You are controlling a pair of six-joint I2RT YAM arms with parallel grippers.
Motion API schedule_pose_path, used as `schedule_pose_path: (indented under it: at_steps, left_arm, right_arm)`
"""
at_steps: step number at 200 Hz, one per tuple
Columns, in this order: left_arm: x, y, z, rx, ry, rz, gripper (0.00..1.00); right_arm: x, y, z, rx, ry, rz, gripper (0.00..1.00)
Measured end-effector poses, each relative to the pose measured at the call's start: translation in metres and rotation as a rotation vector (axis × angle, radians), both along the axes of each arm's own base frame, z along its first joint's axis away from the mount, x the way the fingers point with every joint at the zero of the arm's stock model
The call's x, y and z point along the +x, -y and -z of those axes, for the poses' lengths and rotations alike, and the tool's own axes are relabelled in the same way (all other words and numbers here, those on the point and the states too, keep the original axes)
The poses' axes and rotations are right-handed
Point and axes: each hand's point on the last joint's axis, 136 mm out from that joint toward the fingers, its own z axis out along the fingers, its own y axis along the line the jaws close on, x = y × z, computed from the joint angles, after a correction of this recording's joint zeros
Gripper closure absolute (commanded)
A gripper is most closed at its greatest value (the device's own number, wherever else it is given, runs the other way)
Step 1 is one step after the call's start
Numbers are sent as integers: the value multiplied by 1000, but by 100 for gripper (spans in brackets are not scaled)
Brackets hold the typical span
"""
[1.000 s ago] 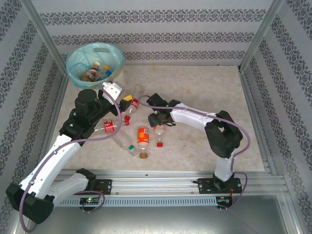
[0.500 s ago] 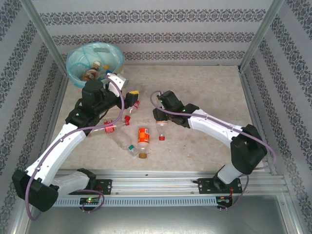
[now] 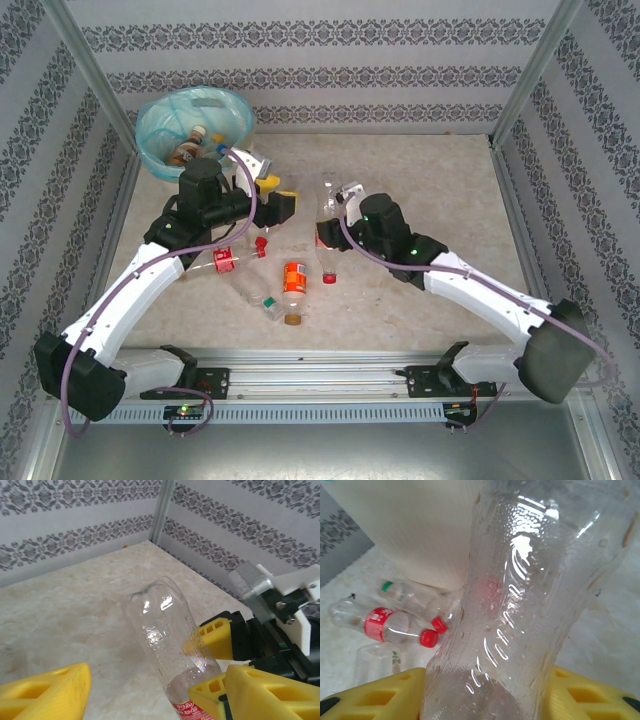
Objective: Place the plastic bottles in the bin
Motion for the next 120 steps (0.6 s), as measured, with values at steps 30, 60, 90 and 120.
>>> schedule_pose_path:
  at_steps: [30, 60, 90, 120]
  left_arm:
    - [-9, 8, -4, -37, -16, 64, 27]
    - [-17, 14, -9, -70, -24, 123, 26]
    - [-24, 19, -16, -99, -23, 167, 25]
    - [-30, 23, -21, -122, -23, 208, 25]
  right_arm:
    - [-10, 1, -20, 54, 66, -40, 47]
    - [-21, 1, -38, 104, 125, -83, 47]
    - [-29, 0, -53, 147, 173, -119, 48]
    - [-35, 0, -61, 172, 195, -140, 48]
